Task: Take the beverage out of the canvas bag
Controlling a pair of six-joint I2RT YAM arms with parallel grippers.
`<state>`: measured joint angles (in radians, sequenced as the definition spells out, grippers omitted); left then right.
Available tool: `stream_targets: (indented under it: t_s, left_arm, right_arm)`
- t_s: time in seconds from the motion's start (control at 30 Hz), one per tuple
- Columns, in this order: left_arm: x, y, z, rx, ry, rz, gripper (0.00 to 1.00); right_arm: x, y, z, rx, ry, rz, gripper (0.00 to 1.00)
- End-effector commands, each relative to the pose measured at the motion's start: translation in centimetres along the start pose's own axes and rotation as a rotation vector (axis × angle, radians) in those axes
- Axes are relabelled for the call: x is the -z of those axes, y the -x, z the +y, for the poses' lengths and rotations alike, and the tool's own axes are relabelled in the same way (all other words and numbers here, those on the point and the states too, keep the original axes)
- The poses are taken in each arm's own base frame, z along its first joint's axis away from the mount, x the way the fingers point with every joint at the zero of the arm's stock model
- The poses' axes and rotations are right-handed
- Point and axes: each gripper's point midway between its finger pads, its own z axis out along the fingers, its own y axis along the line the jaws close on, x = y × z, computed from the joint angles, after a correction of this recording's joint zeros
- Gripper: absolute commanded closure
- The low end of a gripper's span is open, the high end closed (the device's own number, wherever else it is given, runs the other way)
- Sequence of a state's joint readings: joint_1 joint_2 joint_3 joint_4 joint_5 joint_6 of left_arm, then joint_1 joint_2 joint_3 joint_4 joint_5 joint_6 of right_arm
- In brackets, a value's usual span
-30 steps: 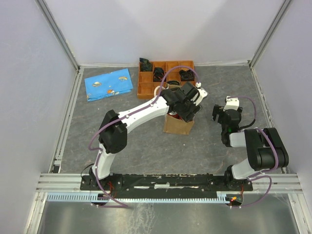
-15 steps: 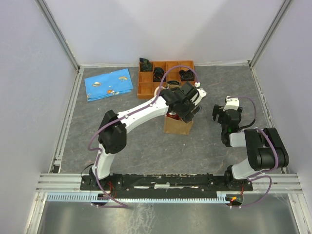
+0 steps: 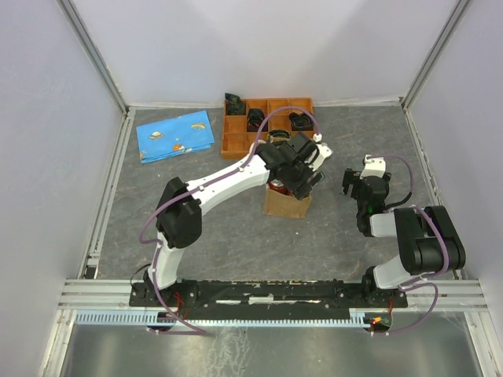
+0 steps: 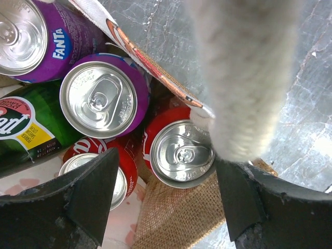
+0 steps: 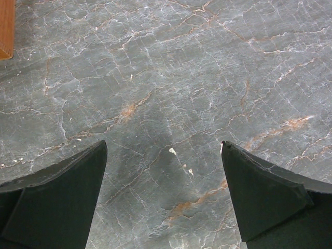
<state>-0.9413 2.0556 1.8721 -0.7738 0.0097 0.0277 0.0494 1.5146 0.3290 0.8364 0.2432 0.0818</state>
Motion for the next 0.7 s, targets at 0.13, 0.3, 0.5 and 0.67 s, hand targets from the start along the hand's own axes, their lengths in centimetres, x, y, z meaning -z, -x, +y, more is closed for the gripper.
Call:
stream_targets:
  t_s: [0.13, 0.3, 0.5, 0.67]
  left_arm:
    - [4.5, 2.2, -3.6, -0.010, -0.144, -0.109, 0.16]
    - [6.0, 4.0, -1.7, 0.014, -0.038, -0.203, 0.15]
    - [6.3, 4.1, 2.1, 0.089, 0.091, -0.218, 0.15]
    - [6.9, 4.5, 5.9, 0.166, 0.179, -0.268, 0.15]
  right_arm:
    - [-0.5, 2.5, 0.2, -0.022, 0.008, -0.069, 0.01]
    - [-0.5, 2.5, 0.2, -0.020, 0.009, -0.068, 0.01]
    - [-0.5, 2.5, 0.2, -0.021, 0.009, -0.069, 0.01]
    - [-0.5, 2.5, 0.2, -0.021, 0.008, -0.068, 0.01]
